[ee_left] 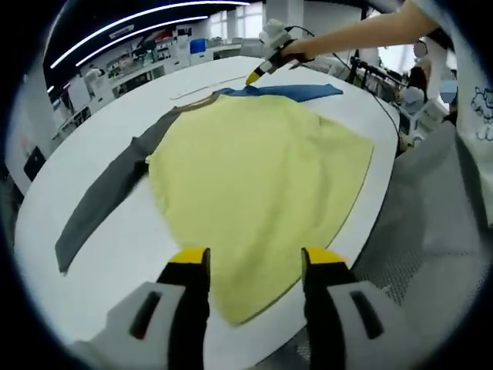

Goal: Fold the garment on the visible template until the final outline fits inside the template.

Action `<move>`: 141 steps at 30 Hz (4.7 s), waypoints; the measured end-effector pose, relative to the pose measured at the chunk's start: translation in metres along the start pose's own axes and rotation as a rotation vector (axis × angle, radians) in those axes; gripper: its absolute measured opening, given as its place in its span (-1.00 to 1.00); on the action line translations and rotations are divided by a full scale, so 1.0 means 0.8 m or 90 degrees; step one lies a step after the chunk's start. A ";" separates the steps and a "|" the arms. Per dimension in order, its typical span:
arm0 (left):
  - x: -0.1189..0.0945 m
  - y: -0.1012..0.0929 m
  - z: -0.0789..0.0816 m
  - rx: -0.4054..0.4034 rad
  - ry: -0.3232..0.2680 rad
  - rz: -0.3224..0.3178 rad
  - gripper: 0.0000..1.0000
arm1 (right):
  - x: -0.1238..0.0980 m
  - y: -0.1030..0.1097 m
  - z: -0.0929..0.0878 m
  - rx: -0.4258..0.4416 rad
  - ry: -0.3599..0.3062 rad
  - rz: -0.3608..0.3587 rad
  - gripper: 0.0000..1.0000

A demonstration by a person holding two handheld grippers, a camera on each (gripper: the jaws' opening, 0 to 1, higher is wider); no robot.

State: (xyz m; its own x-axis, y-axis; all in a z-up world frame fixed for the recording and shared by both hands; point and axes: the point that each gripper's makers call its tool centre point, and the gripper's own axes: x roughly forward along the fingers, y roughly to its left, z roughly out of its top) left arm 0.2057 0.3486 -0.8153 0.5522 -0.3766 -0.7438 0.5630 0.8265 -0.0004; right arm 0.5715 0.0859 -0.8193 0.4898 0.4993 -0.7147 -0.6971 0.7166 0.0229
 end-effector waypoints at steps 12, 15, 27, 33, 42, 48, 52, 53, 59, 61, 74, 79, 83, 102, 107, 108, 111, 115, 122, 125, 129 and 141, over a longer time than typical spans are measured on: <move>0.006 -0.051 0.063 0.027 -0.064 -0.036 -0.09 | -0.094 -0.029 -0.061 0.036 0.001 -0.035 0.31; 0.010 -0.073 0.089 0.031 -0.087 -0.050 -0.10 | -0.124 -0.043 -0.077 0.049 0.006 -0.054 0.31; 0.058 -0.179 0.163 0.157 -0.114 -0.089 -0.21 | -0.208 -0.097 -0.148 0.116 0.012 -0.103 0.20; 0.102 -0.231 0.192 0.164 -0.124 -0.113 -0.30 | -0.232 -0.139 -0.190 0.173 0.023 -0.151 0.11; 0.160 -0.262 0.201 0.180 -0.088 -0.140 -0.45 | -0.235 -0.204 -0.255 0.226 0.075 -0.204 -0.21; 0.177 -0.272 0.198 0.204 -0.067 -0.147 -0.46 | -0.225 -0.206 -0.251 0.260 0.059 -0.213 -0.44; 0.177 -0.287 0.192 0.208 -0.056 -0.158 -0.48 | -0.222 -0.208 -0.252 0.249 0.065 -0.217 -0.58; 0.179 -0.290 0.190 0.209 -0.052 -0.159 -0.48 | -0.221 -0.209 -0.252 0.246 0.066 -0.219 -0.60; 0.183 -0.292 0.167 0.219 -0.017 -0.147 -0.50 | -0.218 -0.209 -0.253 0.235 0.072 -0.224 -0.68; 0.184 -0.295 0.161 0.221 -0.010 -0.151 -0.51 | -0.221 -0.208 -0.256 0.236 0.078 -0.225 -0.66; 0.187 -0.299 0.155 0.229 -0.001 -0.157 -0.90 | -0.216 -0.213 -0.258 0.211 0.091 -0.239 -0.88; 0.185 -0.296 0.158 0.189 -0.006 -0.162 -0.96 | -0.214 -0.219 -0.257 0.209 0.091 -0.239 -0.97; 0.173 -0.305 0.165 0.175 -0.036 -0.190 -0.97 | -0.213 -0.223 -0.256 0.202 0.092 -0.240 -1.00; 0.169 -0.319 0.160 0.171 -0.065 -0.238 -0.95 | -0.212 -0.229 -0.248 0.172 0.101 -0.257 -1.00; 0.174 -0.323 0.154 0.174 -0.056 -0.243 -0.95 | -0.211 -0.234 -0.247 0.167 0.099 -0.266 -1.00; 0.175 -0.322 0.153 0.174 -0.054 -0.242 -0.95 | -0.210 -0.235 -0.247 0.164 0.101 -0.268 -1.00; 0.176 -0.323 0.151 0.172 -0.053 -0.243 -0.95 | -0.212 -0.234 -0.245 0.167 0.096 -0.271 -1.00; 0.180 -0.324 0.149 0.171 -0.052 -0.242 -0.94 | -0.210 -0.238 -0.245 0.160 0.097 -0.270 -1.00; 0.175 -0.326 0.152 0.153 -0.067 -0.244 -0.63 | -0.207 -0.251 -0.238 0.221 0.037 -0.276 -0.55; 0.170 -0.321 0.158 0.142 -0.085 -0.240 -0.36 | -0.208 -0.242 -0.225 0.226 -0.004 -0.262 -0.22; 0.155 -0.305 0.188 0.090 -0.157 -0.217 0.15 | -0.197 -0.242 -0.213 0.224 -0.021 -0.249 0.38; 0.125 -0.213 0.209 -0.010 -0.219 -0.131 0.96 | -0.216 -0.213 -0.209 0.260 -0.062 -0.244 0.98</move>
State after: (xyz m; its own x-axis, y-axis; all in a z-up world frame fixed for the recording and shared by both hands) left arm 0.2678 0.0998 -0.7776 0.6033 -0.6514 -0.4601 0.6760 0.7238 -0.1382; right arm 0.5184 -0.2037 -0.8165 0.7271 0.1946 -0.6583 -0.2099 0.9761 0.0568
